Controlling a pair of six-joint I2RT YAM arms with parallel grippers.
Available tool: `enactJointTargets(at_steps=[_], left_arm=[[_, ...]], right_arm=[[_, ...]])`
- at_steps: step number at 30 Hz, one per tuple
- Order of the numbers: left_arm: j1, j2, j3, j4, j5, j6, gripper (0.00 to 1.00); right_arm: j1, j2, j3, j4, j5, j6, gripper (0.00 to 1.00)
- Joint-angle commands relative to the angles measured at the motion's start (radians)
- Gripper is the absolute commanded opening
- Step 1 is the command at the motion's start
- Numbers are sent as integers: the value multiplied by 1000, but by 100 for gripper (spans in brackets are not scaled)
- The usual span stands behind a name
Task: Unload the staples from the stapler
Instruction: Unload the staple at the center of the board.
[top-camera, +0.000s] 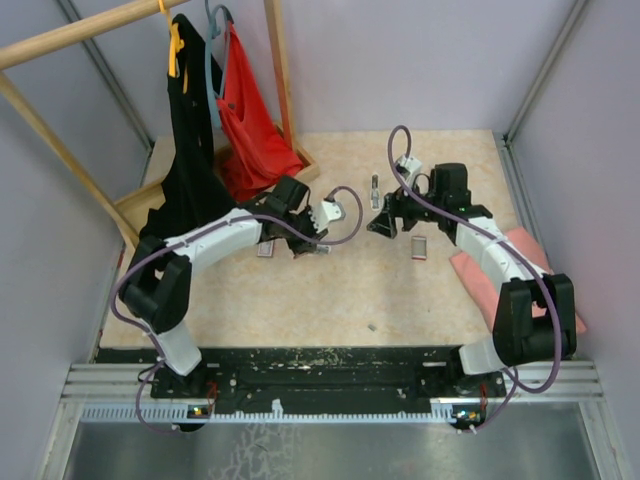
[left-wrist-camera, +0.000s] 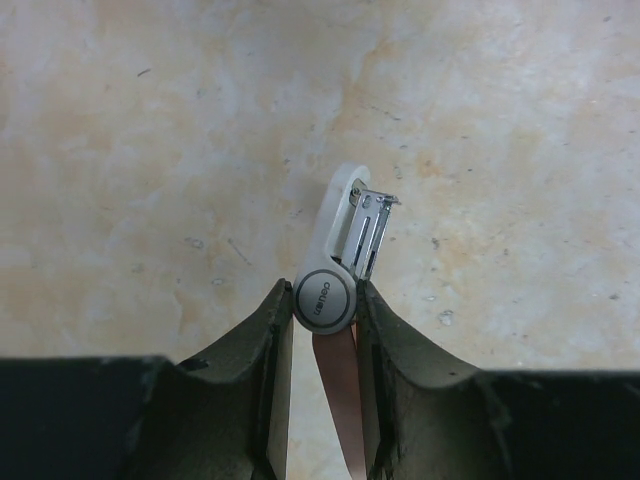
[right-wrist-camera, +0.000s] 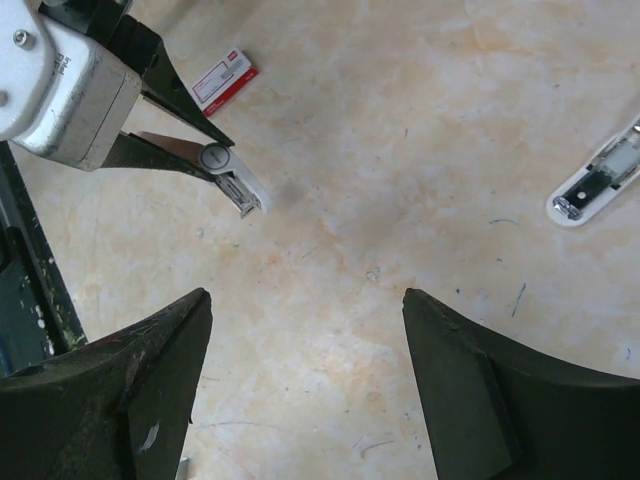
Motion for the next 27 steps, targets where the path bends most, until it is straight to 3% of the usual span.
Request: enactJointTargets(at_steps=[1, 11, 21, 27], left_arm=[[-6, -79, -99, 243, -110, -12, 0], [-102, -205, -391, 706, -303, 110, 0], [-261, -291, -723, 1198, -422, 407, 0], [-355, -226, -890, 1571, -489, 617, 0]], right_arm=[[-21, -31, -3, 68, 29, 13, 77], [-43, -37, -15, 83, 28, 17, 77], [-52, -42, -22, 90, 19, 22, 77], [-53, -44, -24, 94, 13, 26, 77]])
